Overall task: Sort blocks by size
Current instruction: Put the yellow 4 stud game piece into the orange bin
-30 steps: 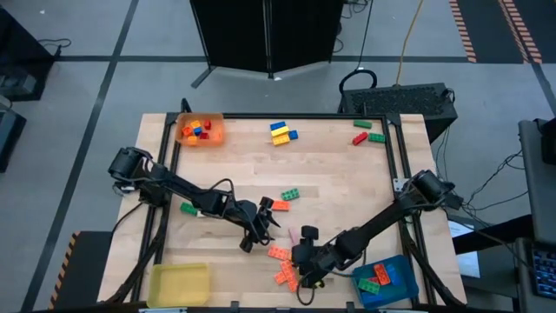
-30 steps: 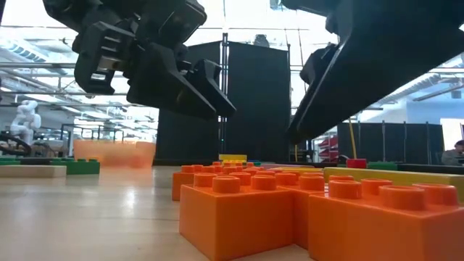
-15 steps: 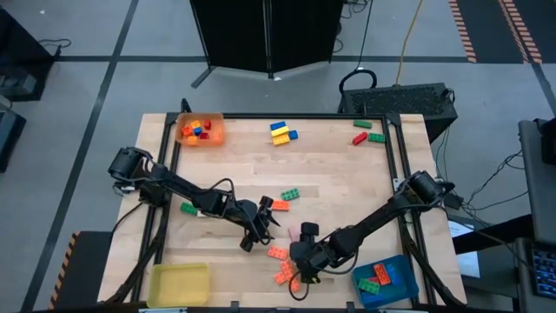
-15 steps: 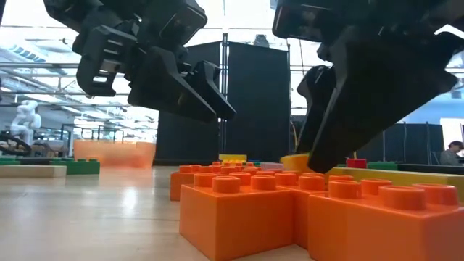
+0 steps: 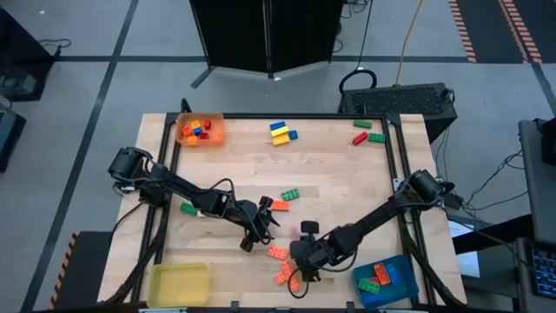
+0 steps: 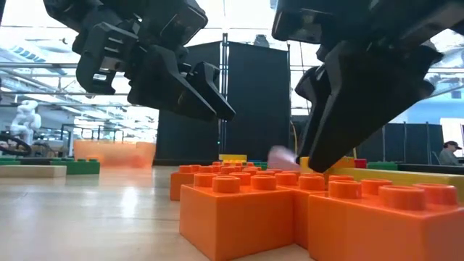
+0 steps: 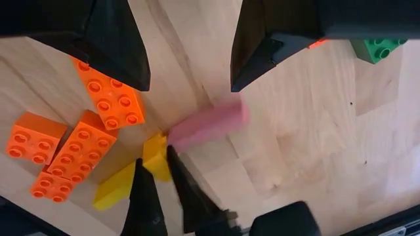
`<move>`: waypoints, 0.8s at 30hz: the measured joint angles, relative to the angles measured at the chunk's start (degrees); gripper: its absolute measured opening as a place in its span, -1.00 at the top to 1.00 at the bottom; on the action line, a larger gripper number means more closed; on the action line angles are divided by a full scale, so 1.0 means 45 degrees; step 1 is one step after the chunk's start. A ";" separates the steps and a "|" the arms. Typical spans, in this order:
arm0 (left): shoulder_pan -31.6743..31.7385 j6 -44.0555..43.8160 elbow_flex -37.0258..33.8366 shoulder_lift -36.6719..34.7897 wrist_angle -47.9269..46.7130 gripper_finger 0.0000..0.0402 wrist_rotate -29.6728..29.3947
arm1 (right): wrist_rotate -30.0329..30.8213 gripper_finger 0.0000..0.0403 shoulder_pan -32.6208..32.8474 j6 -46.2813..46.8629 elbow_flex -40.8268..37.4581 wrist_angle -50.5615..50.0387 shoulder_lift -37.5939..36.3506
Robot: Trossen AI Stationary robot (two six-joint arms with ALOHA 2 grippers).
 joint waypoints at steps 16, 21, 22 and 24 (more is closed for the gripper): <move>0.0000 -0.0435 0.0000 -0.0005 -0.0039 -0.06 -0.0838 | 0.1918 0.68 -0.0053 -0.0659 -0.0122 -0.0940 -0.0728; 0.0010 -0.0616 0.0000 -0.0010 -0.0049 -0.06 -0.1154 | 0.3323 0.76 -0.0169 -0.0663 -0.0119 -0.1271 -0.1031; 0.0006 -0.0612 0.0000 -0.0006 -0.0045 -0.06 -0.1154 | 0.3574 0.78 -0.0166 -0.0665 -0.0112 -0.1292 -0.1051; 0.0017 -0.0606 0.0000 -0.0010 -0.0039 -0.06 -0.1154 | 0.3888 0.82 -0.0163 -0.0664 -0.0110 -0.1371 -0.1102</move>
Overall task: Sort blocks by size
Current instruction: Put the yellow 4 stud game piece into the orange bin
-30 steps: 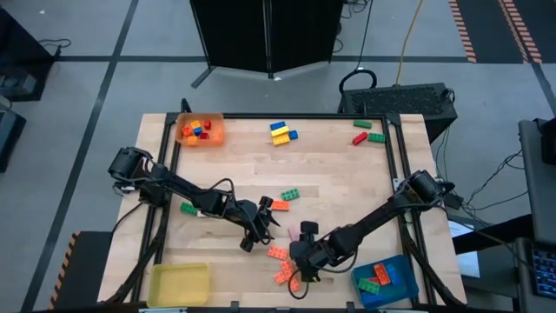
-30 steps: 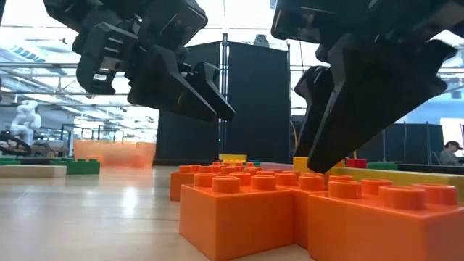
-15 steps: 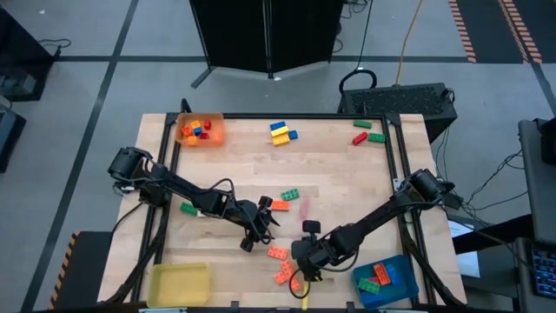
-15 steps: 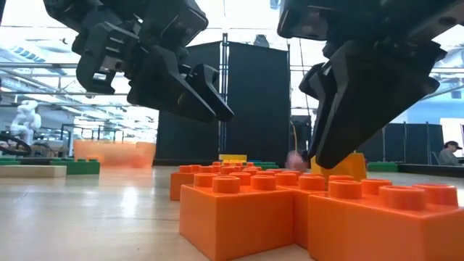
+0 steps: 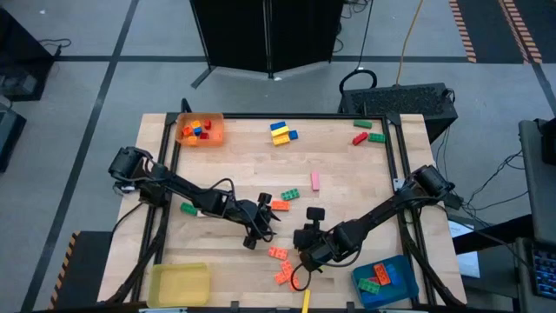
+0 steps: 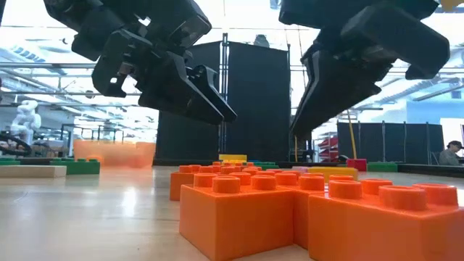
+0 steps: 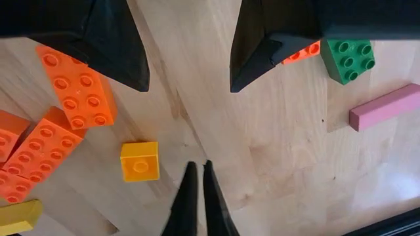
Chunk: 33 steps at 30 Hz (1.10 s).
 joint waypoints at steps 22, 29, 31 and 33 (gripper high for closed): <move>0.0041 -0.1010 0.0000 0.0000 -0.0134 -0.06 -0.0063 | -0.3686 -0.42 0.0151 0.1671 0.0052 0.0043 0.0064; 0.0041 -0.1160 0.0000 0.0000 -0.0471 -0.06 -0.0379 | -0.4208 -0.76 0.0121 0.1810 0.0047 0.0493 0.0998; 0.0041 -0.1341 0.0000 0.0000 -0.0504 -0.06 -0.0384 | -0.4209 -0.75 0.0121 0.1799 0.0052 0.0531 0.1059; 0.0041 -0.1341 -0.0001 0.0000 -0.0506 -0.06 -0.0379 | -0.4019 -0.70 0.0121 0.1762 0.0052 0.0520 0.1087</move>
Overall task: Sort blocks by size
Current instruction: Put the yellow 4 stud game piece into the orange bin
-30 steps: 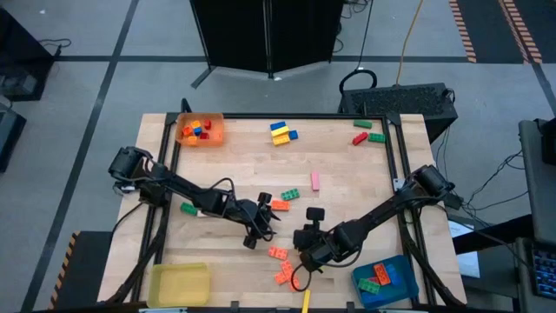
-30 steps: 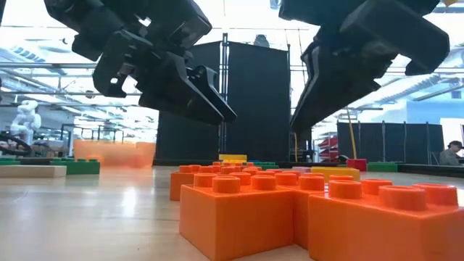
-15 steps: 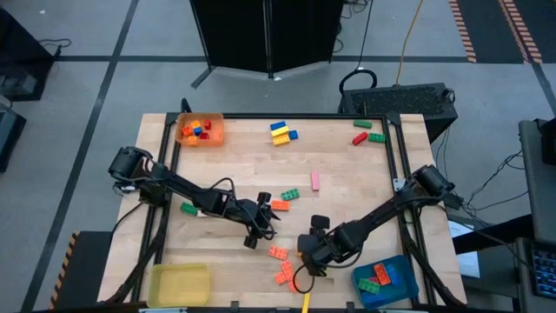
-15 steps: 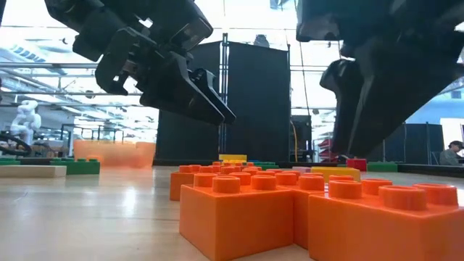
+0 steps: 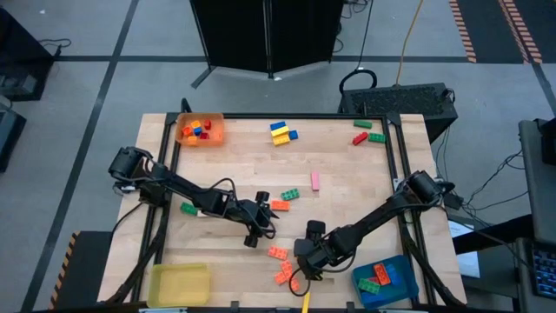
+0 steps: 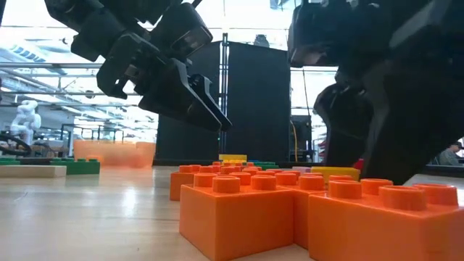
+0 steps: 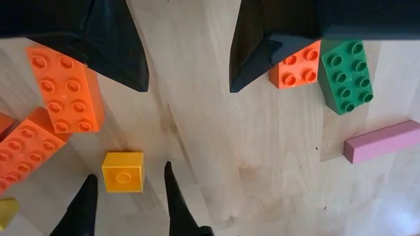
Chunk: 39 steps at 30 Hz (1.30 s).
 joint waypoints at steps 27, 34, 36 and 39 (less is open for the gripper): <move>-0.1036 0.4470 0.0001 0.0000 0.0401 -0.06 -0.0401 | 0.1697 0.34 -0.1205 -0.2321 0.0000 0.0328 -0.0818; -0.1059 0.6732 0.0001 0.0000 0.1172 -0.06 -0.1631 | -0.0042 0.36 -0.1814 -0.3463 0.0000 0.2181 -0.1228; -0.1069 0.7433 -0.0001 0.0000 0.1270 -0.06 -0.1601 | -0.0578 0.36 -0.2035 -0.3576 0.0002 0.2438 -0.1243; -0.1104 0.8293 0.0000 0.0000 0.1214 -0.06 -0.1573 | -0.0980 0.36 -0.2312 -0.3585 0.0000 0.2473 -0.1243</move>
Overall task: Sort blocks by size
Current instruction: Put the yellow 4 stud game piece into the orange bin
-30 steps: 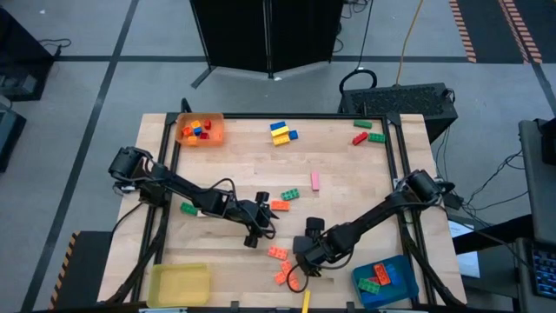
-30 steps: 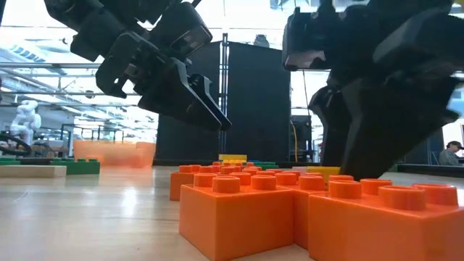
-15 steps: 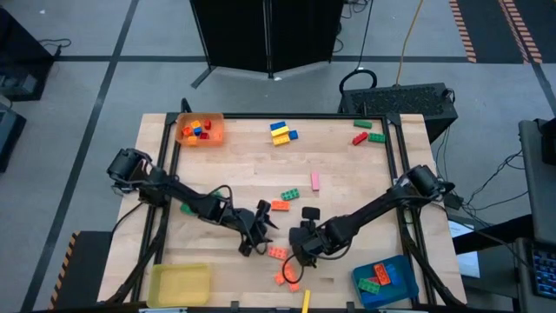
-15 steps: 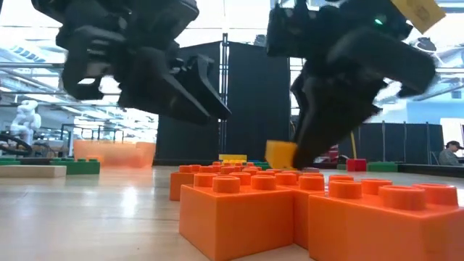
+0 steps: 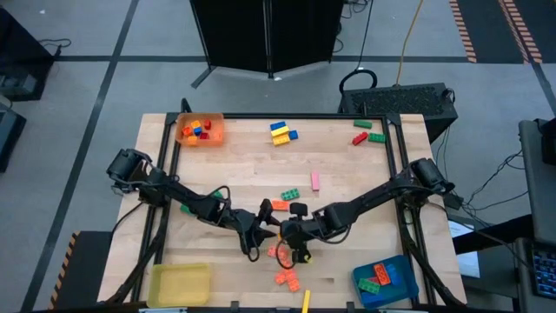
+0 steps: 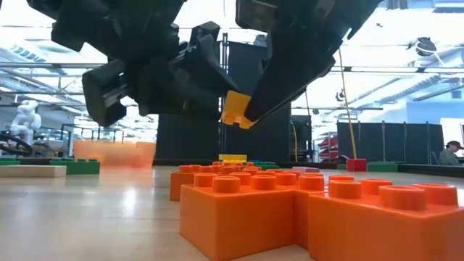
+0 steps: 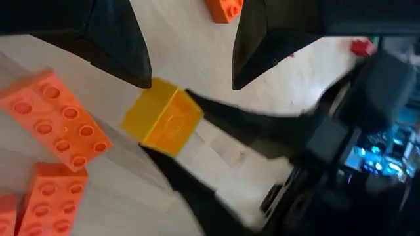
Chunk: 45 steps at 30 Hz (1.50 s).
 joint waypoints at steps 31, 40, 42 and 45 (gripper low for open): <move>-0.0883 0.3113 -0.0029 -0.0005 0.0282 0.31 -0.1848 | -0.1392 0.33 -0.0897 0.0350 -0.0015 0.1390 -0.0185; -0.0911 0.3169 -0.0029 -0.0005 0.0287 0.46 -0.2006 | -0.1436 0.30 -0.0952 0.0488 -0.0015 0.1389 -0.0185; -0.0911 0.3142 -0.0029 -0.0005 0.0287 0.47 -0.2028 | -0.1423 0.25 -0.0952 0.0486 -0.0015 0.1391 -0.0185; -0.0919 0.2900 -0.0029 -0.0005 0.0375 0.47 -0.2284 | -0.1236 0.14 -0.0959 0.0486 -0.0013 0.1488 -0.0187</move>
